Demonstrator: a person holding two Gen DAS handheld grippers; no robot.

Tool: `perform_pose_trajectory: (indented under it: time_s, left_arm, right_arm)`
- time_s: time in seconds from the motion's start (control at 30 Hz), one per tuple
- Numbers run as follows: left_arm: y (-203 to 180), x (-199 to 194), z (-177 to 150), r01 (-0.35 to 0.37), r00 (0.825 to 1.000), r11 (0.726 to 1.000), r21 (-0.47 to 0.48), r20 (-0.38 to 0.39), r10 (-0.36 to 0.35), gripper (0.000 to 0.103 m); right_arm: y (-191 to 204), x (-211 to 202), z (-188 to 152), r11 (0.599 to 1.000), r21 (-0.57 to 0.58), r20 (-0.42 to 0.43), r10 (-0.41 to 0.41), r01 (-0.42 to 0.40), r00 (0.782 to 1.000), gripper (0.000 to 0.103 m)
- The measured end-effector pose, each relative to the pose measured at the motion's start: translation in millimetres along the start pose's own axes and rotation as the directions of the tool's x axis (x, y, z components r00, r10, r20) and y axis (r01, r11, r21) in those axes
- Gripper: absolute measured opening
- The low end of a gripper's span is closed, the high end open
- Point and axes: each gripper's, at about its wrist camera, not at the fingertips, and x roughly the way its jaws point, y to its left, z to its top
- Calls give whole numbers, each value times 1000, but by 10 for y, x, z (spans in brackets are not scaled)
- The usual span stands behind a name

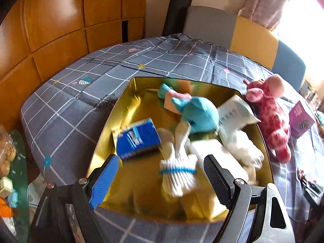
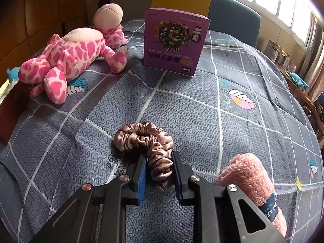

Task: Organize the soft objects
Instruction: 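Carry the tissue pack over the gold tray and open the left gripper, then carry the scrunchie into the gold tray and open the right gripper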

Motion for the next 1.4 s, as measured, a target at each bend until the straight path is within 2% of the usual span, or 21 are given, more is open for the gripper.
perform_pose_trajectory:
  time_s: [0.23,0.47,0.73,1.13,1.27,1.4]
  left_arm:
    - [-202,-266,-254,11,1000,999,48,25,-12,87]
    - [-253,-501,-351,23,997,997,70,72,-28,87]
    - [-298,-626,-406,53,995,996,75,80,-59,87]
    - [-291,-707,-501,68,993,994,91,93,-77,87]
    - [-235,-678,-562,67,994,994,87,79,-74,87]
    - [-129,-639,-574,58,995,996,63,74,-62,87]
  right_arm:
    - [12,-7,-4,1000,-12,1,-12,12,1000,23]
    - [6,-7,-2,1000,-11,3,-14,14,1000,23]
    - [10,-10,5,999,-19,4,-31,31,999,22]
    - [134,-28,32,990,-47,-11,-131,130,991,19]
    - [96,-85,112,994,28,-63,-106,108,992,16]
    - [156,-334,255,997,37,-7,-69,69,998,16]
